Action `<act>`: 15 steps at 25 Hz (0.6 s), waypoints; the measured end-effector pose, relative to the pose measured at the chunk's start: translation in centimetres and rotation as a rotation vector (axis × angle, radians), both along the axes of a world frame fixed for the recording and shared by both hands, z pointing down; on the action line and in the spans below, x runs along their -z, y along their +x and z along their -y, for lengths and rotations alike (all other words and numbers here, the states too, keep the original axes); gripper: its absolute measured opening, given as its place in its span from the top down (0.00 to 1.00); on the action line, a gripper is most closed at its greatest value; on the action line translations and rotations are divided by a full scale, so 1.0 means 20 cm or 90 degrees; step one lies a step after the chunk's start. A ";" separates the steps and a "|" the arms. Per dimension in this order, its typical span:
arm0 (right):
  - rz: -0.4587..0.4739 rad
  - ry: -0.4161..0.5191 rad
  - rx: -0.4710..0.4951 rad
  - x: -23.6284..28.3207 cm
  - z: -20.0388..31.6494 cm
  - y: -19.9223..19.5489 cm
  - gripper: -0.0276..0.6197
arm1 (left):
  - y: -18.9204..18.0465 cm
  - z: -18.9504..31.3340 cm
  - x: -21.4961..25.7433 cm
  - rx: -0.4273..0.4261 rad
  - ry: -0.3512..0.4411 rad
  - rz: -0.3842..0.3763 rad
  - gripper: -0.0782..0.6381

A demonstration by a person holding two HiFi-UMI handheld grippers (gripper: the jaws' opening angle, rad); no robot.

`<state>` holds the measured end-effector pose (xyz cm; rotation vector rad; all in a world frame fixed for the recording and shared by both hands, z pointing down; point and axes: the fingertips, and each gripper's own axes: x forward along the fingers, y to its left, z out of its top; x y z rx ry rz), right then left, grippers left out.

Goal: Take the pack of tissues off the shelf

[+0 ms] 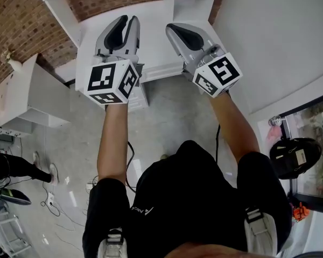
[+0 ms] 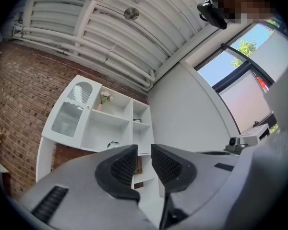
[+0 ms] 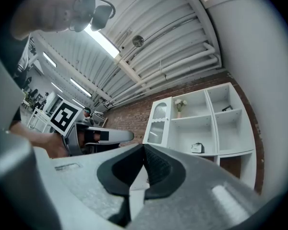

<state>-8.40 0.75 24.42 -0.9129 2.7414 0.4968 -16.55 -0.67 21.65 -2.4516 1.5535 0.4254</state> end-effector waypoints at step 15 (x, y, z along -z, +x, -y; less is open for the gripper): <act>0.003 0.023 -0.006 0.04 0.46 0.00 0.95 | -0.01 0.56 0.00 0.046 -0.030 0.035 0.40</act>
